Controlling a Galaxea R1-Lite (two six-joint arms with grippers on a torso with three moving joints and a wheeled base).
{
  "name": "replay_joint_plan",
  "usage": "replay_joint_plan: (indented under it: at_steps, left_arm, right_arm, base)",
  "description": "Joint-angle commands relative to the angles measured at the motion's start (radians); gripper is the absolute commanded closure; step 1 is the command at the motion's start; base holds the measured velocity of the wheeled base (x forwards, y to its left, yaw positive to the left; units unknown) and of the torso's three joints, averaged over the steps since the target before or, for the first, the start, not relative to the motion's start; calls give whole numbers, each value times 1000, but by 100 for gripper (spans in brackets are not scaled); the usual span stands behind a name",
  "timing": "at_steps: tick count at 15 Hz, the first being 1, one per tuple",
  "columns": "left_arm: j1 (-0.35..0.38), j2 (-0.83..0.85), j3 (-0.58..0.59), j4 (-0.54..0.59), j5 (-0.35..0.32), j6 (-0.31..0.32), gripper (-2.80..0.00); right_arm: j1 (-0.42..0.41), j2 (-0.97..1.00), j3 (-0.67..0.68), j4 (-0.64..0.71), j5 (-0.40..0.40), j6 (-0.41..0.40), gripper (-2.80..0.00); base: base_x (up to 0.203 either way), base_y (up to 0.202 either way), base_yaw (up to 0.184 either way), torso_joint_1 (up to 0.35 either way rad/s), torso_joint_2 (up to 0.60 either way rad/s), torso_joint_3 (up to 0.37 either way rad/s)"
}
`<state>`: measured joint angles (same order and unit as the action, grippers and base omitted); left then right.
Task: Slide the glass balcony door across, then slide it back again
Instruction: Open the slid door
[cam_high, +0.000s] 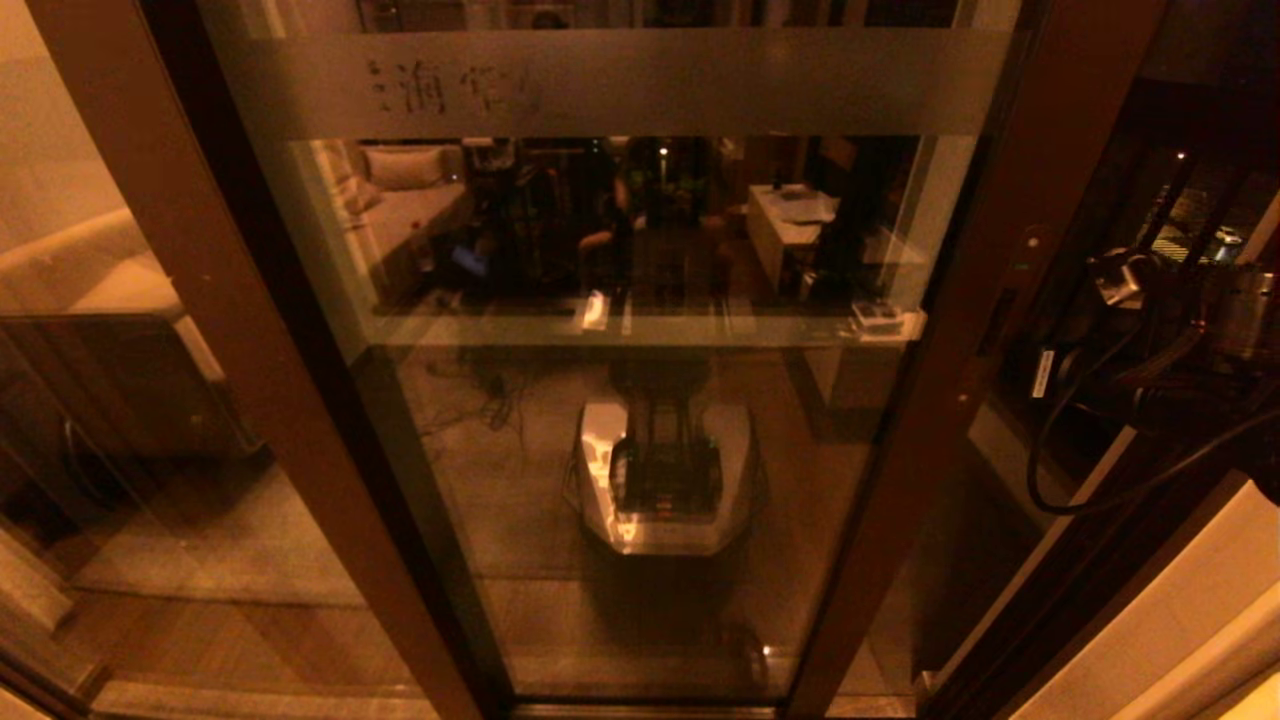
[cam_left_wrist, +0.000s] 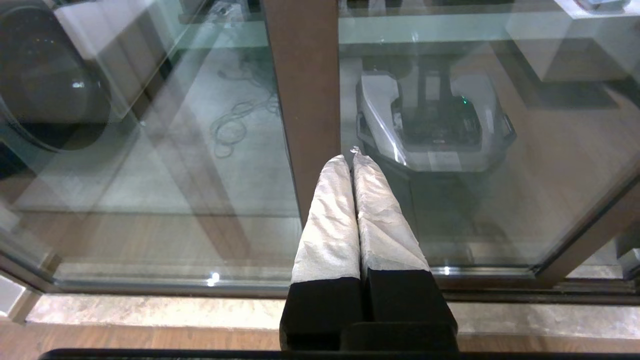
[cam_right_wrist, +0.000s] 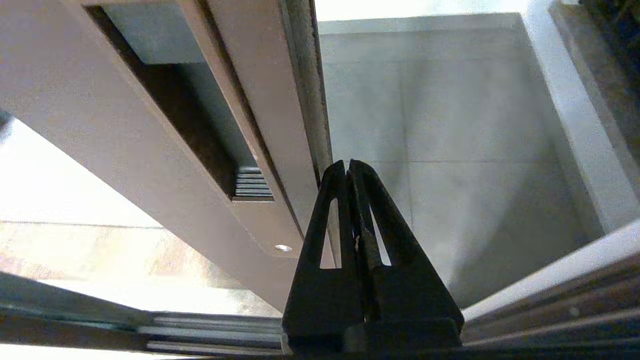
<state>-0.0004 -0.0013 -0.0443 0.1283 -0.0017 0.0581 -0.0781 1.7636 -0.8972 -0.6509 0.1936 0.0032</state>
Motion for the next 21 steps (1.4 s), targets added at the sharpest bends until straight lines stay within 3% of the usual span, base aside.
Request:
replay_joint_plan:
  at_steps: [1, 7, 21]
  left_arm:
    - [0, 0, 0, 1, 0, 0, 0]
    - [-1, 0, 0, 1, 0, 0, 0]
    - [0, 0, 0, 1, 0, 0, 0]
  right_arm:
    - [21, 0, -2, -4, -6, 1, 0]
    - [113, -13, -8, -24, -56, 21, 0]
    - [239, 6, -13, -24, -105, 39, 0]
  base:
    - [0, 0, 0, 0, 0, 0]
    - [0, 0, 0, 0, 0, 0]
    - [0, 0, 0, 0, 0, 0]
